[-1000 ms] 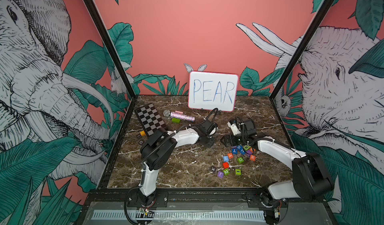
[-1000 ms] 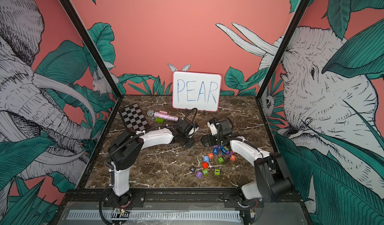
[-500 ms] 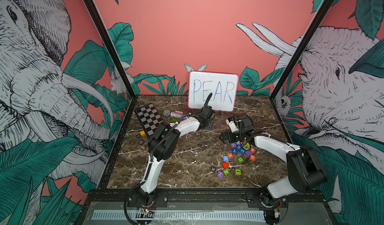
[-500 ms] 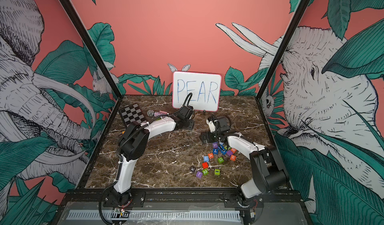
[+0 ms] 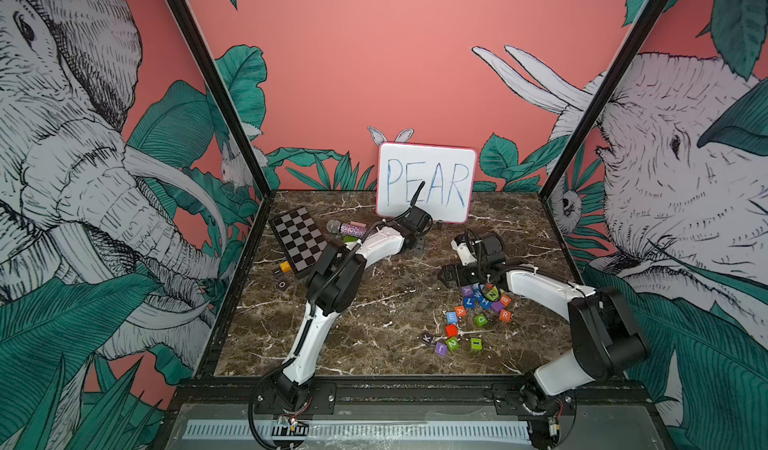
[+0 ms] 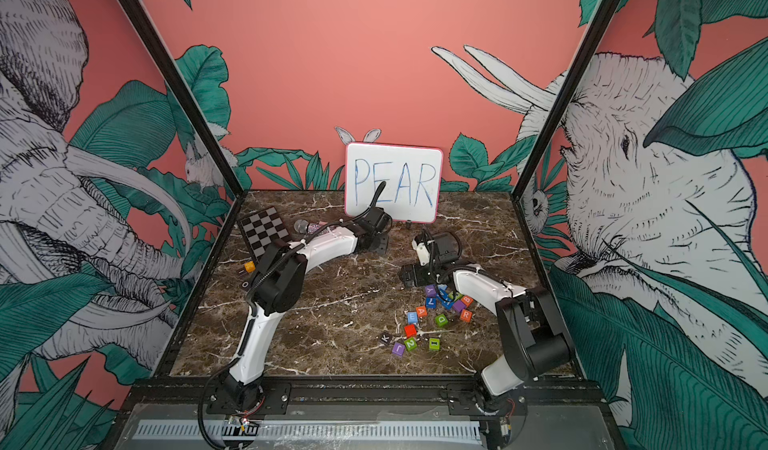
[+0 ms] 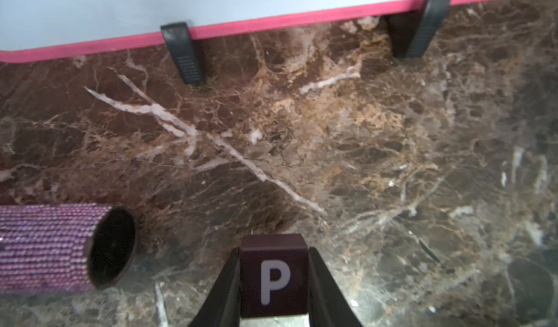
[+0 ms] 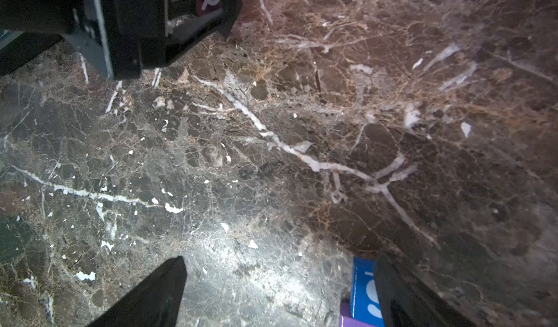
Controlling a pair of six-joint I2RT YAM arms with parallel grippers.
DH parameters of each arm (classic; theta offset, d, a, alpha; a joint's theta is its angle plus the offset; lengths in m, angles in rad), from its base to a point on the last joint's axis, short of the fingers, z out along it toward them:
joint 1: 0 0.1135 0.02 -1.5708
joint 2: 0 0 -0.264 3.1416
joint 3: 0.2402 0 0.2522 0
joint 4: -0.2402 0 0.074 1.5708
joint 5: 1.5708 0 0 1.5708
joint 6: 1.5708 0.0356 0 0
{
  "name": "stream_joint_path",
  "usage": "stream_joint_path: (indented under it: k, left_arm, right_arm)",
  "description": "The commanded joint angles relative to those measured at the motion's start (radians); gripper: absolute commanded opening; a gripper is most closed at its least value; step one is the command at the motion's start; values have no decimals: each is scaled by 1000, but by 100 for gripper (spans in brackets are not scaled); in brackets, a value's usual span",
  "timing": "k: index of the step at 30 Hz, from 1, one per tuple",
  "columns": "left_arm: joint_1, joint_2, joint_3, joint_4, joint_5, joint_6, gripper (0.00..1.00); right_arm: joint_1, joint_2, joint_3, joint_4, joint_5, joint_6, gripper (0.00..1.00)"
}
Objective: Spell the uppercase word “pear” with letter blocks
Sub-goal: Place the letter block at the center of the board.
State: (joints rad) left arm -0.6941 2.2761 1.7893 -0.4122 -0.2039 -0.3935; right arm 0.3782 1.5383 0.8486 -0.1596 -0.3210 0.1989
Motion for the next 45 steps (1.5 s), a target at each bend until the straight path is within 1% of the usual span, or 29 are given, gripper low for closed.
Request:
stream_joint_path:
  k: [1,12,16,25,45]
  left_arm:
    - [20,4,37,-28,-31,-37,30]
    - [29,48,89,-40,-39,-47,32]
    - [31,61,101,-43,-37,-55,32]
    - [30,74,108,-54,-37,-77,32]
    - [31,77,94,-56,-28,-109,37]
  right_arm:
    - [-3,13,33,9,0,10,99]
    - [-3,12,29,10,0,15,99]
    - [-2,13,27,17,-17,17,99]
    - [-1,14,21,18,-20,24,99]
    - [-1,17,21,20,-28,24,99]
